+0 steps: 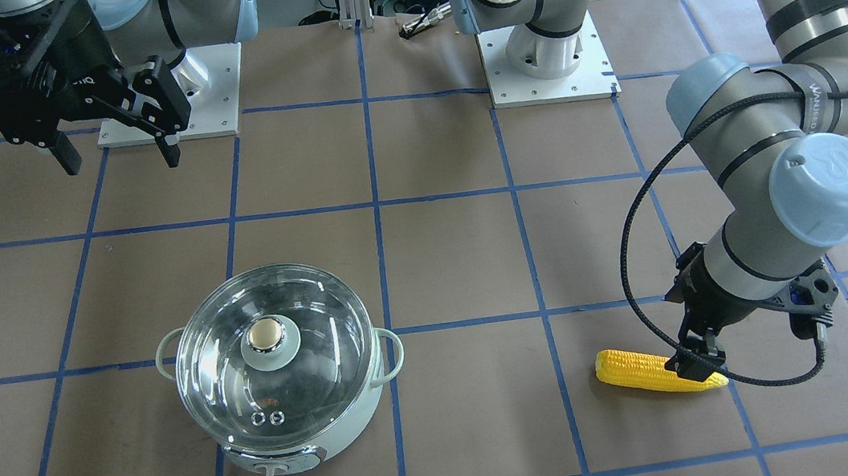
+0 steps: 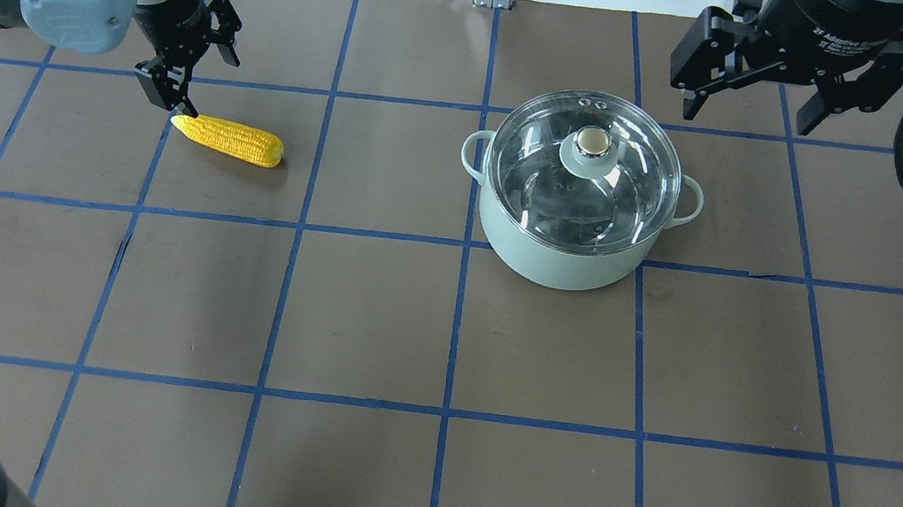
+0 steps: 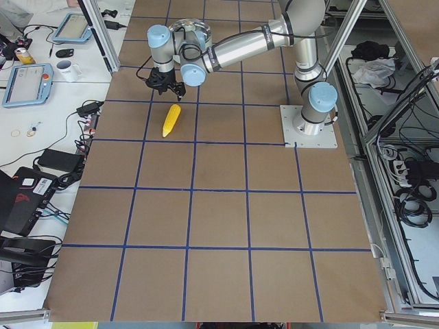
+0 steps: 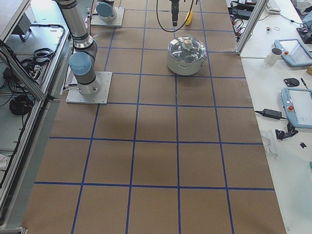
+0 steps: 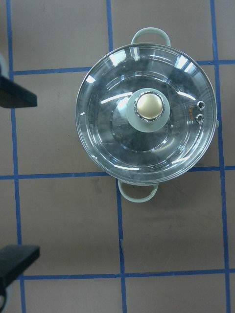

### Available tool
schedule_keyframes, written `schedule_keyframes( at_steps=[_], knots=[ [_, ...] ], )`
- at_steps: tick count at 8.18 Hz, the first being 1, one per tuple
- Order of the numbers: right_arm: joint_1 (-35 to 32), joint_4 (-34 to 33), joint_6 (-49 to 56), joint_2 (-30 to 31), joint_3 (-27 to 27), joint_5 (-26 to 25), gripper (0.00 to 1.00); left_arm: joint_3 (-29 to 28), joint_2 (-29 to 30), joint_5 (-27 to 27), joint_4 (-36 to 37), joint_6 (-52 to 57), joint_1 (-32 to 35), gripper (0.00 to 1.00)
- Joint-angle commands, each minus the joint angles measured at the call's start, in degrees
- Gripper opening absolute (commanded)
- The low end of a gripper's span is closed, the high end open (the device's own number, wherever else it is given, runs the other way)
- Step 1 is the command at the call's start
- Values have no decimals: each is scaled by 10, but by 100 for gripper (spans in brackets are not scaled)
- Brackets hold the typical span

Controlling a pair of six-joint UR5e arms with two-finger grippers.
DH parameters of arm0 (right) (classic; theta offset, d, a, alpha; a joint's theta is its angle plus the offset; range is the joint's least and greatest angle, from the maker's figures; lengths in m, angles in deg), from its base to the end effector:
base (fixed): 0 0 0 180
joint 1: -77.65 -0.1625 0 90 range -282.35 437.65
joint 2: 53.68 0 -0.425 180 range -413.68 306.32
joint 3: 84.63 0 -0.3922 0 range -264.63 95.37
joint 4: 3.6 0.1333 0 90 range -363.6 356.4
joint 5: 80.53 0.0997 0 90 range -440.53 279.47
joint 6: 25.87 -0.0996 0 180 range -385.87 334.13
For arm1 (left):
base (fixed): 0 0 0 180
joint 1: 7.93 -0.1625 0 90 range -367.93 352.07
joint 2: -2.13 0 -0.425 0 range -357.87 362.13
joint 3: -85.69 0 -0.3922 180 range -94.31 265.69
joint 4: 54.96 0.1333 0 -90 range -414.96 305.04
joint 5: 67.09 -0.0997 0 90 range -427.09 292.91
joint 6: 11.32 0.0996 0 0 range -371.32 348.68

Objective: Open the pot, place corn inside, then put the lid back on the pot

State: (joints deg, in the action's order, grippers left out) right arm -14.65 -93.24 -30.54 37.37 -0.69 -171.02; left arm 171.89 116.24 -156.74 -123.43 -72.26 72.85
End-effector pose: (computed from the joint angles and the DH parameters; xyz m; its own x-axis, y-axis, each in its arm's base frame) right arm 0.1521 -0.4864 0.5488 -0.9991 0.0418 -0.0011 0.0416 0.9922 -0.1178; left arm -0.0291 -0.6564 0.3168 -0.3394 -0.9404 0.0216 -0.9406 0.3394 -0.0050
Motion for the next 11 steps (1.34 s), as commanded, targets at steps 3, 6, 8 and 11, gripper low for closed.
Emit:
schedule_keyframes(
  at_steps=[3, 6, 8, 11],
  knots=[
    [0, 1, -1, 0, 0, 0, 100, 2, 44, -1, 30, -14, 0, 100],
    [0, 0, -2, 0, 0, 0, 100, 1, 76, -1, 46, -15, -1, 100],
    [0, 0, -2, 0, 0, 1, 100, 2, 92, -2, 59, -14, -2, 100],
    [-1, 0, -2, -2, 0, 4, 100, 10, 99, -3, 58, -10, -11, 100]
  ],
)
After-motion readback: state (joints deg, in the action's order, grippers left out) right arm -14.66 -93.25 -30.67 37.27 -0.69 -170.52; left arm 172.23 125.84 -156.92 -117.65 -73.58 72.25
